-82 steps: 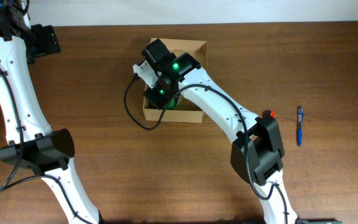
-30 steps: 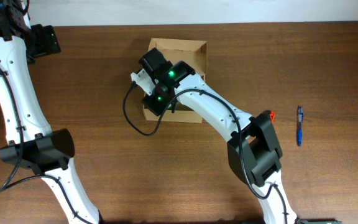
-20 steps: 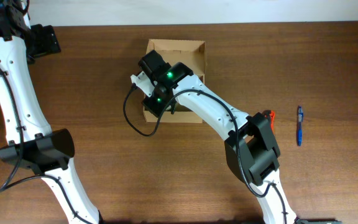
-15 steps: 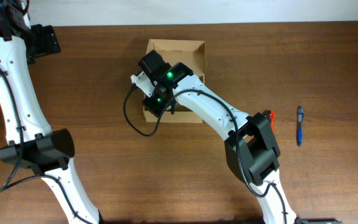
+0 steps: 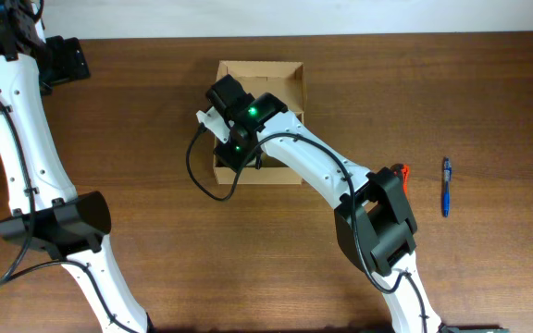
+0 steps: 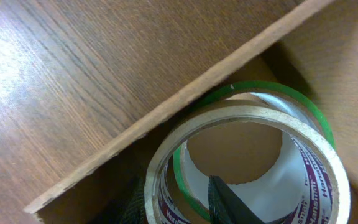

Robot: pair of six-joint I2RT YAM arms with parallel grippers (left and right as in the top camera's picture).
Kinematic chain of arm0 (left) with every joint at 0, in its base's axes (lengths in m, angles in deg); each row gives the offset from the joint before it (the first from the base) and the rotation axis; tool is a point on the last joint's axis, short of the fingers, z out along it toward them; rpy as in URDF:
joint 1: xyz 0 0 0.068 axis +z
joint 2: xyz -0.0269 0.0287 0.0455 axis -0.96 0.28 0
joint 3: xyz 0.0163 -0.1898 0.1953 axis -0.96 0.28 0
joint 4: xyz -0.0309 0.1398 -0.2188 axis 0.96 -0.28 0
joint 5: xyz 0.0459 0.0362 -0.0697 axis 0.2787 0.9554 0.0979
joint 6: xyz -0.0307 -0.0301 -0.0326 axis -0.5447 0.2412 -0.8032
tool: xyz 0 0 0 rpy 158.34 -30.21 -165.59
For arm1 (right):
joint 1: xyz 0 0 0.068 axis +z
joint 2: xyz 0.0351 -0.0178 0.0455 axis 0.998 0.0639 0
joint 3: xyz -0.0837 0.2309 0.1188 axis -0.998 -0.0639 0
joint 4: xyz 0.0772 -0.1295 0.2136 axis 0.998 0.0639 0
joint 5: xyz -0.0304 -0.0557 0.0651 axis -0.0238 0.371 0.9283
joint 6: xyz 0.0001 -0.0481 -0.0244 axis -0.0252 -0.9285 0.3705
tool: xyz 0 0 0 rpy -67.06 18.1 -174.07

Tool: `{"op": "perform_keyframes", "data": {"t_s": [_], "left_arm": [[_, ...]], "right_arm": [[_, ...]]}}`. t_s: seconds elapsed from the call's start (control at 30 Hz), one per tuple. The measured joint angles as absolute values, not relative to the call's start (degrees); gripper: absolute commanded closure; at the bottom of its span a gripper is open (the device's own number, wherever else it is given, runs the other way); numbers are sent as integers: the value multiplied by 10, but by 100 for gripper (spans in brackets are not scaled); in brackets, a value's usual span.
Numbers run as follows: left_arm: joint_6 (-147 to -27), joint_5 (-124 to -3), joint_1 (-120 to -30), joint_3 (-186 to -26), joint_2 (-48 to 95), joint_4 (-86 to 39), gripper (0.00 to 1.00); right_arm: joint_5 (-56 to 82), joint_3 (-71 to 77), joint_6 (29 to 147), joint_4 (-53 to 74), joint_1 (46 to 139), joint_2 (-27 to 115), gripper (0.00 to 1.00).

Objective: Pack container
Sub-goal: 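Lower the white tape onto the green tape inside the box, then open the right gripper, withdraw, and move over the correction tape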

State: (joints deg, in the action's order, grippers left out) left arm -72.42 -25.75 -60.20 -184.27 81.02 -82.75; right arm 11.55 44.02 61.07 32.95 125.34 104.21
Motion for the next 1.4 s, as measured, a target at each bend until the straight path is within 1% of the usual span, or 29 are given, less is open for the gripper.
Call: {"op": "perform_keyframes", "data": {"t_s": [0.1, 0.37, 0.63, 0.9, 1.0, 1.13, 1.4], "left_arm": [[-724, -258, -602, -1843, 810, -827, 1], [-724, -258, -602, -1843, 810, -827, 0], [-724, -258, -602, -1843, 810, -827, 1], [-724, -258, -602, -1843, 810, -827, 0], [-724, -258, -602, -1843, 810, -827, 0], [-724, -258, -602, -1843, 810, -827, 0], [-724, -258, -602, -1843, 810, -827, 1]], "right_arm": [[109, 440, 611, 328, 1250, 1042, 59], [97, 440, 608, 325, 1224, 1016, 52], [84, 441, 608, 334, 1217, 939, 51], [1, 441, 610, 358, 1204, 898, 51], [-16, 437, 617, 370, 1173, 876, 48], [-22, 394, 633, 371, 1105, 822, 47], [4, 196, 672, 345, 952, 682, 47]]}}
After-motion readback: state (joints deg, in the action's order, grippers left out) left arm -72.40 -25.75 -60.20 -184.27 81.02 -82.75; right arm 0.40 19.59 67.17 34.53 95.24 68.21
